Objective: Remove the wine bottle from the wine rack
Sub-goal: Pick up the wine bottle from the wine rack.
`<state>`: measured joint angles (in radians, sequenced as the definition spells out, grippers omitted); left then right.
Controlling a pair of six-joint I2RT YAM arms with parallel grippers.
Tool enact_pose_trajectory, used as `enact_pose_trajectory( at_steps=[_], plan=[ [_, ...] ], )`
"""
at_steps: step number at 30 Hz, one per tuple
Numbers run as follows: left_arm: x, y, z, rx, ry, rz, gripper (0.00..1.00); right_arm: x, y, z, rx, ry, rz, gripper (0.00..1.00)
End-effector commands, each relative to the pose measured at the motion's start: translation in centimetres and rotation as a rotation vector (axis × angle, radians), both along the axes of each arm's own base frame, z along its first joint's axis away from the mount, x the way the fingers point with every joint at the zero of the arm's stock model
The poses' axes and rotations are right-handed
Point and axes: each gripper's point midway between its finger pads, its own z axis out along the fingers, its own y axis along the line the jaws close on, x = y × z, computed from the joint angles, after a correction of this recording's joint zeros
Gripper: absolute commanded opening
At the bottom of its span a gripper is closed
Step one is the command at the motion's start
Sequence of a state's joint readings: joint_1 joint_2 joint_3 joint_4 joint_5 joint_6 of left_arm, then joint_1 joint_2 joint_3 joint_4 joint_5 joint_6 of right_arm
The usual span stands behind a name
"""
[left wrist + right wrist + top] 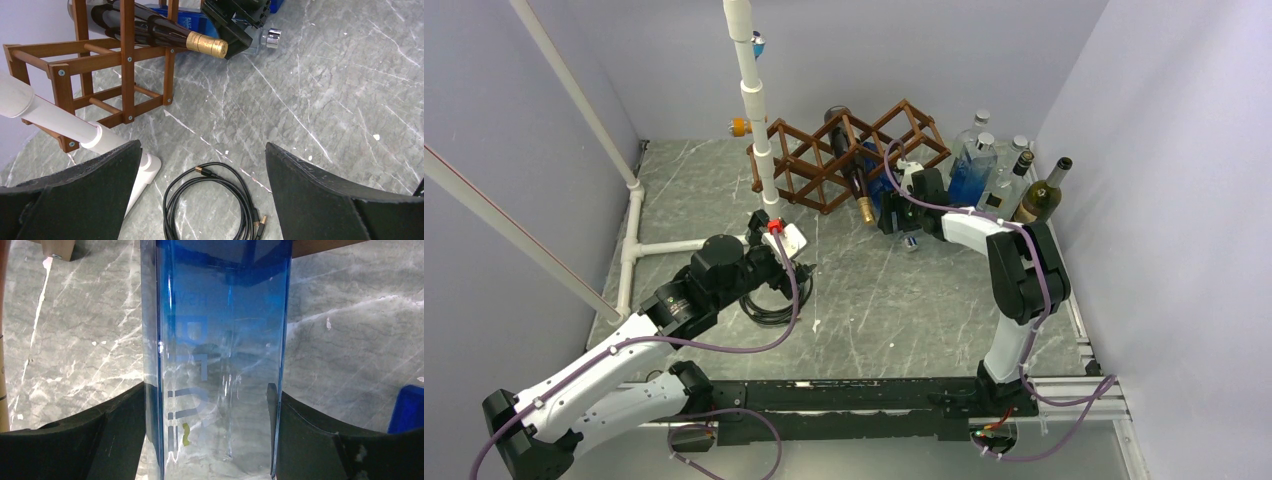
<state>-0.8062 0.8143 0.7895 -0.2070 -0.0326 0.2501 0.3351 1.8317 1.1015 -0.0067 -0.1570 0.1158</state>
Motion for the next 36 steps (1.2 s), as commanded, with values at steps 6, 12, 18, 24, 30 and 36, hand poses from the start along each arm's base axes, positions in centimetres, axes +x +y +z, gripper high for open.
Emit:
enact_pose_trajectory(
  at_steps=[6, 12, 18, 24, 30, 36],
  plan=[
    [0.3, 0.3, 2.1, -0.033, -0.053, 0.015, 0.99, -0.1, 0.2, 6.2, 0.008, -0.145, 0.056, 0.01],
    [0.3, 0.3, 2.0, -0.033, -0.053, 0.017, 0.99, -1.4, -0.4, 6.8, -0.017, -0.148, 0.074, 0.00],
    [0.3, 0.4, 2.2, -0.038, -0.057, 0.018, 0.99, -2.5, -1.2, 7.5, -0.065, -0.149, 0.102, 0.00],
    [0.2, 0.4, 2.2, -0.038, -0.055, 0.016, 0.99, -3.7, -1.7, 8.0, -0.097, -0.138, 0.130, 0.00],
    [0.2, 0.4, 2.1, -0.037, -0.055, 0.017, 0.99, -4.6, -2.1, 8.1, -0.123, -0.126, 0.164, 0.00],
    [0.3, 0.4, 2.2, -0.036, -0.056, 0.017, 0.99, -5.6, -2.5, 8.8, -0.157, -0.130, 0.202, 0.00]
  ],
)
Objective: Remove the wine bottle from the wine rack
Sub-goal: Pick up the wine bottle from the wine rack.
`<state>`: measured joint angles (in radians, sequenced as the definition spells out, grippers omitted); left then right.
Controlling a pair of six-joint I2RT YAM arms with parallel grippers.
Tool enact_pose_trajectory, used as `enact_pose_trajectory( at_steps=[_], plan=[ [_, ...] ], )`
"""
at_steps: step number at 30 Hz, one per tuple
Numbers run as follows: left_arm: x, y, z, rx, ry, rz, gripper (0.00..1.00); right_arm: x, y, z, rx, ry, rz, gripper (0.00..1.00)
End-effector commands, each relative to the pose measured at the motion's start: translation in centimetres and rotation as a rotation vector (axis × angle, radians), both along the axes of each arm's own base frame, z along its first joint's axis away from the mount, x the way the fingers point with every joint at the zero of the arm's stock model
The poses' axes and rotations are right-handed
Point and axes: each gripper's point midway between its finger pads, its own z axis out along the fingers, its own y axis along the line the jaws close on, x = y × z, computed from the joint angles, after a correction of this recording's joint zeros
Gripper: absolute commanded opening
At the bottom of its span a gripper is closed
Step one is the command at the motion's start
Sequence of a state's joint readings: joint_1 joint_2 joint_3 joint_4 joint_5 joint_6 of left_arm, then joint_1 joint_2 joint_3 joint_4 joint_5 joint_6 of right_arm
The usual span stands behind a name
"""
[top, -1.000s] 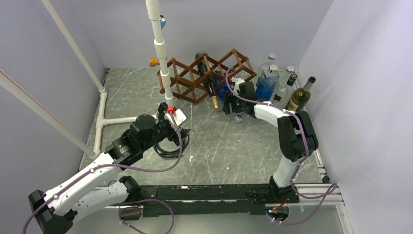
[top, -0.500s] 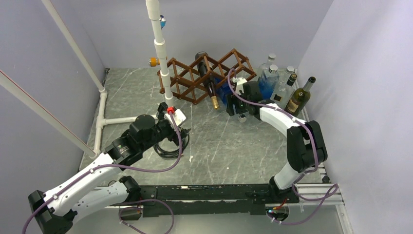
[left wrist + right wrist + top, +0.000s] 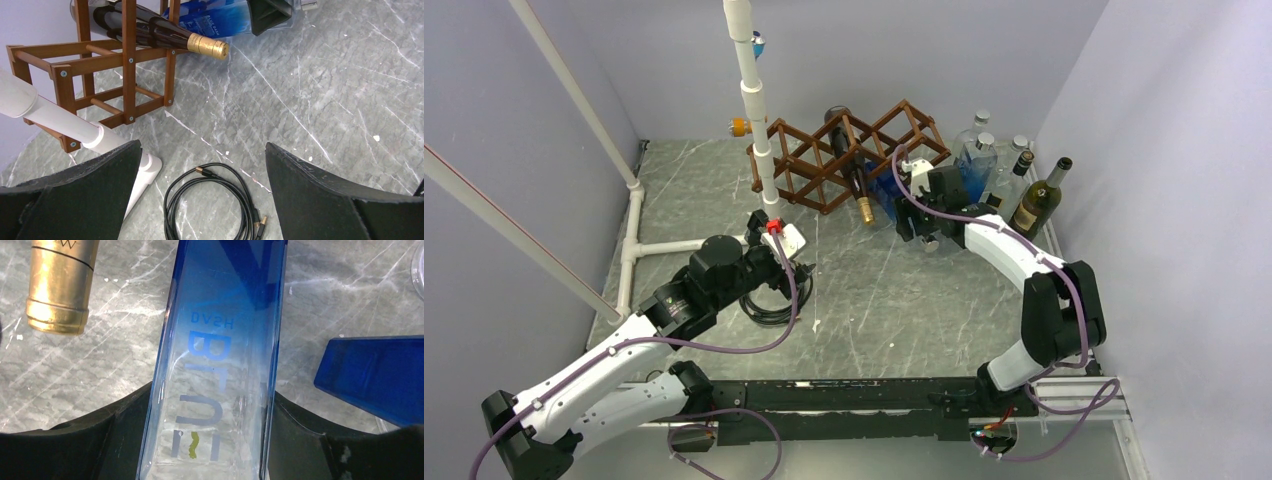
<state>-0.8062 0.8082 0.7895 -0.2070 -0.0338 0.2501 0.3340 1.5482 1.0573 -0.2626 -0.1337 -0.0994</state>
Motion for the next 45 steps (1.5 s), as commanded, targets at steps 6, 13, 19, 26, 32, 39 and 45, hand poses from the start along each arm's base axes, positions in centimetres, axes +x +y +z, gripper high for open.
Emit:
enact_pose_trajectory(
  at_steps=[6, 13, 19, 26, 32, 39, 45],
  plan=[
    [0.3, 0.3, 2.0, -0.034, -0.051, 0.014, 0.99, -2.0, 0.1, 3.8, -0.019, -0.057, 0.106, 0.00],
    [0.3, 0.3, 2.0, -0.034, -0.050, 0.013, 0.99, -3.5, -0.5, 4.4, -0.030, -0.041, 0.116, 0.00],
    [0.3, 0.3, 2.0, -0.034, -0.048, 0.013, 0.99, -4.1, -1.1, 5.0, -0.024, -0.055, 0.073, 0.00],
    [0.3, 0.3, 1.9, -0.033, -0.049, 0.015, 0.99, -3.9, -0.5, 3.1, 0.101, 0.019, 0.000, 0.00],
    [0.3, 0.4, 2.0, -0.033, -0.055, 0.017, 0.99, -4.0, -0.8, 0.7, 0.149, 0.074, -0.070, 0.00],
    [0.3, 0.4, 1.9, -0.031, -0.052, 0.018, 0.99, -4.3, -1.6, -0.8, 0.227, 0.074, -0.165, 0.00],
    [0.3, 0.3, 1.8, -0.029, -0.051, 0.017, 0.99, -5.3, -1.7, 0.1, 0.312, 0.073, -0.162, 0.00]
  ],
)
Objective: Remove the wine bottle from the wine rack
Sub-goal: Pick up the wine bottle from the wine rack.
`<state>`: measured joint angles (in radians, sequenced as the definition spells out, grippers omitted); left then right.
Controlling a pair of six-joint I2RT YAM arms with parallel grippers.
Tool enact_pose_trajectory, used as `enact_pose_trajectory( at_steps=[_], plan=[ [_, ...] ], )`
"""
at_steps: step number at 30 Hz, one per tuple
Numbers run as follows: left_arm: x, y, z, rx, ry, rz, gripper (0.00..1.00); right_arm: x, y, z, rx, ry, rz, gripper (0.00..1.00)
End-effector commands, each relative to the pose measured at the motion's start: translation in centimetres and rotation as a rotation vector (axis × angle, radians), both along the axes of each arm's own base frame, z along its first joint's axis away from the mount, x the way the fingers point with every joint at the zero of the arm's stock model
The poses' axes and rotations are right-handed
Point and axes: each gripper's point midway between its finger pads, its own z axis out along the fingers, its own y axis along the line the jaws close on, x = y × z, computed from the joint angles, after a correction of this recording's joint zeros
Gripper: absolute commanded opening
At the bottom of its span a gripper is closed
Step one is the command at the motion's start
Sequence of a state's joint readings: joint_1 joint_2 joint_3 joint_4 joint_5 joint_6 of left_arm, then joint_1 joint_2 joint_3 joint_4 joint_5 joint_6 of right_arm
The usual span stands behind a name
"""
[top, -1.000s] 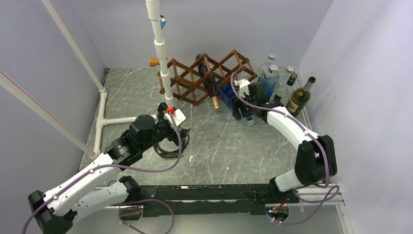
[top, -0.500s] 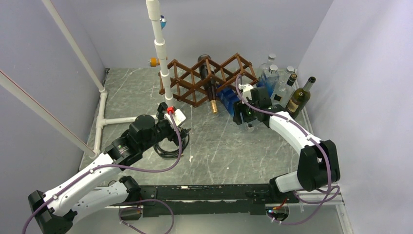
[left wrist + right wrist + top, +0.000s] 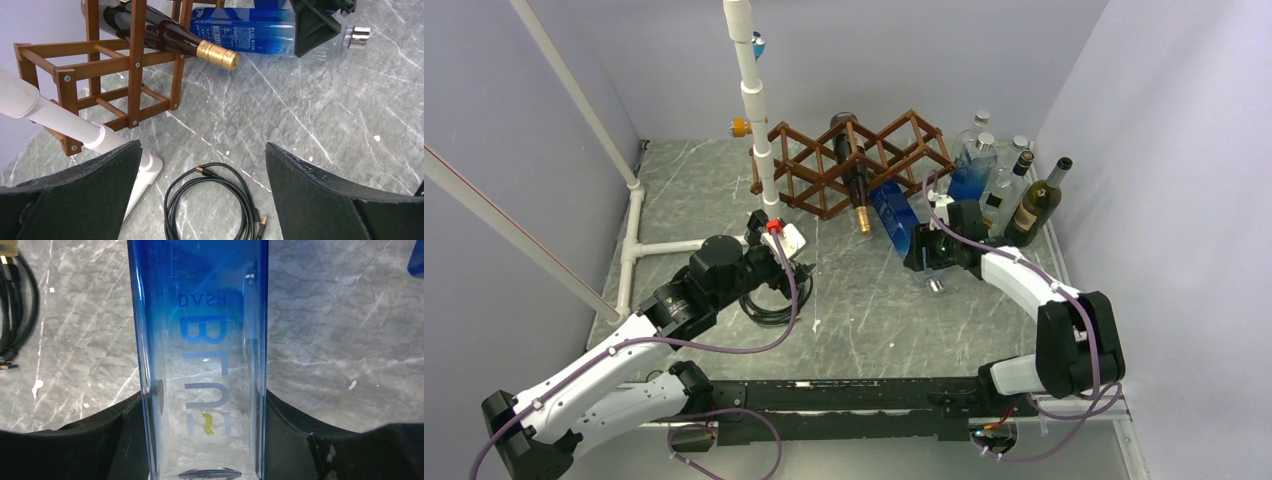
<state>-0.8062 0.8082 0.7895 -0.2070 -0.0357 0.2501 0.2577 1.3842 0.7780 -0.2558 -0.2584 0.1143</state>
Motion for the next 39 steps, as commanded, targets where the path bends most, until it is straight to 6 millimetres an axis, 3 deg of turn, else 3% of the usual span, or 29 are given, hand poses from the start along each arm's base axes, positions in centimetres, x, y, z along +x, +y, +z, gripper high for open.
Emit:
enact_pose_trajectory(
  at_steps=[1, 17, 25, 35, 39],
  plan=[
    [0.3, 0.3, 1.8, -0.029, -0.051, 0.015, 0.99, 1.7, 0.4, 4.5, 0.129, -0.140, -0.045, 0.00],
    [0.3, 0.3, 1.8, -0.031, -0.056, 0.012, 0.99, -0.7, -1.4, 5.3, 0.179, -0.116, -0.036, 0.00],
    [-0.1, -0.2, 1.7, -0.028, -0.060, -0.025, 0.99, -1.2, -1.8, 6.0, 0.122, -0.121, 0.035, 0.00],
    [-5.2, -5.1, 0.9, -0.050, -0.069, -0.439, 0.99, -3.7, -2.3, 7.2, -0.005, -0.085, 0.259, 0.00],
    [-6.4, -5.8, -0.1, -0.013, -0.148, -0.487, 0.99, -4.9, -2.6, 7.5, -0.063, -0.060, 0.340, 0.00]
  ],
)
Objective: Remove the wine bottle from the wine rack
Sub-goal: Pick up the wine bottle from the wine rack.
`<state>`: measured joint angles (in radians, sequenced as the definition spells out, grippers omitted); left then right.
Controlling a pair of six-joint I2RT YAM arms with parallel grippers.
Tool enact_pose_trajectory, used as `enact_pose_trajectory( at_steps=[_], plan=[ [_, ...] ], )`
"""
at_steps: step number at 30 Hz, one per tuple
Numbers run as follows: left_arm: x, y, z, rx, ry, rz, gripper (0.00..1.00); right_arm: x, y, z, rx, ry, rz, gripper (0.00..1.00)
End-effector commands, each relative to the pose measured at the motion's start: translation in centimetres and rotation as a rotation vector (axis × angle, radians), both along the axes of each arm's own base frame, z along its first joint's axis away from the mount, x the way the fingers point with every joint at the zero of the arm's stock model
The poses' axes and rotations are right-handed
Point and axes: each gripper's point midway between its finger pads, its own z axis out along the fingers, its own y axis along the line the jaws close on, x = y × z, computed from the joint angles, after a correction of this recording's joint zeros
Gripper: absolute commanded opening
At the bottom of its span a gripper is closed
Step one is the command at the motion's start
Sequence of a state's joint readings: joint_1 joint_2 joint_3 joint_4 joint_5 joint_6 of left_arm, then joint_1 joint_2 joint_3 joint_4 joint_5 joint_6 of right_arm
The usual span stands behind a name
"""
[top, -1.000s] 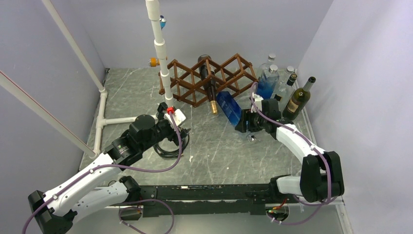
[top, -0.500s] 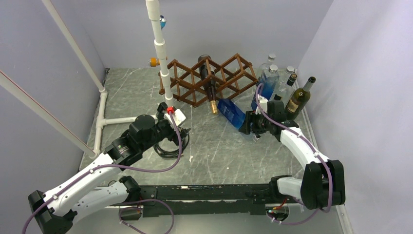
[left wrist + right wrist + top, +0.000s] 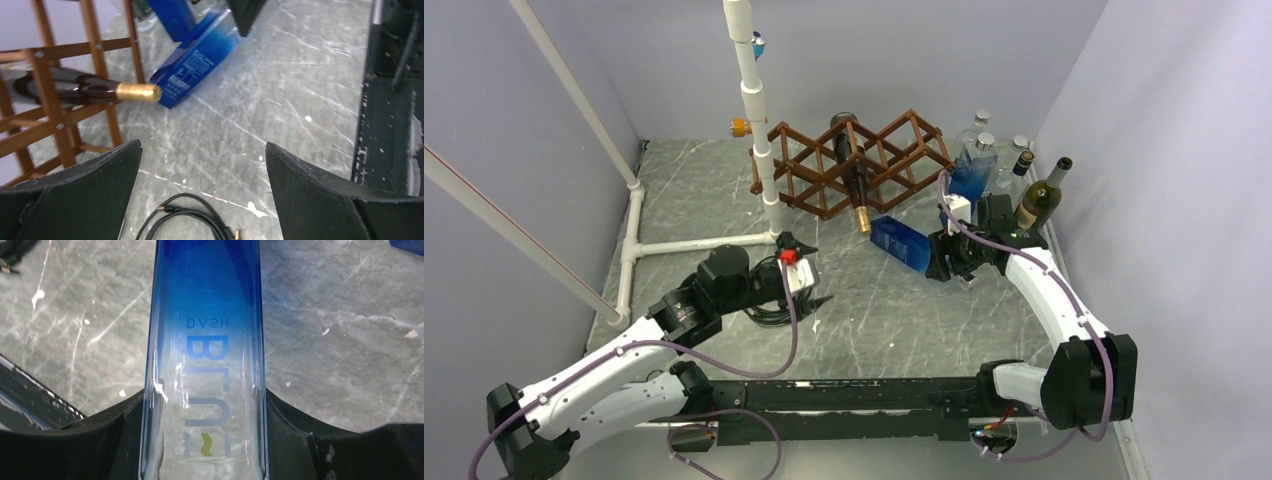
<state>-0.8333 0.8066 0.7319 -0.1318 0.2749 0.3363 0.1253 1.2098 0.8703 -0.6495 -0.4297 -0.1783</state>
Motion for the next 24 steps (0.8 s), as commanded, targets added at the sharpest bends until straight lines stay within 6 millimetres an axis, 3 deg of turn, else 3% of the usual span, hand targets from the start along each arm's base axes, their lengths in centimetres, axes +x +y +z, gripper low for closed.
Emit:
enact_pose_trajectory(
  at_steps=[1, 8, 15, 21, 24],
  plan=[
    [-2.3, -1.7, 0.4, -0.011, -0.132, -0.140, 0.99, -0.6, 0.5, 3.2, -0.036, -0.074, 0.168, 0.00],
    [-3.1, -3.8, -2.8, 0.130, -0.218, -0.127, 0.99, -2.6, 0.2, 4.2, -0.102, -0.059, 0.287, 0.00],
    [-3.2, -8.1, -3.4, 0.138, -0.377, -0.069, 0.99, -3.8, 1.8, 5.5, -0.071, -0.045, 0.387, 0.00],
    [-0.3, -11.8, -4.2, 0.084, -0.499, 0.074, 0.99, -4.9, 3.6, 6.4, -0.034, -0.012, 0.436, 0.00],
    [0.1, -13.4, -4.8, 0.059, -0.516, 0.084, 0.99, -5.1, 4.3, 6.8, -0.010, -0.005, 0.436, 0.00]
  ],
)
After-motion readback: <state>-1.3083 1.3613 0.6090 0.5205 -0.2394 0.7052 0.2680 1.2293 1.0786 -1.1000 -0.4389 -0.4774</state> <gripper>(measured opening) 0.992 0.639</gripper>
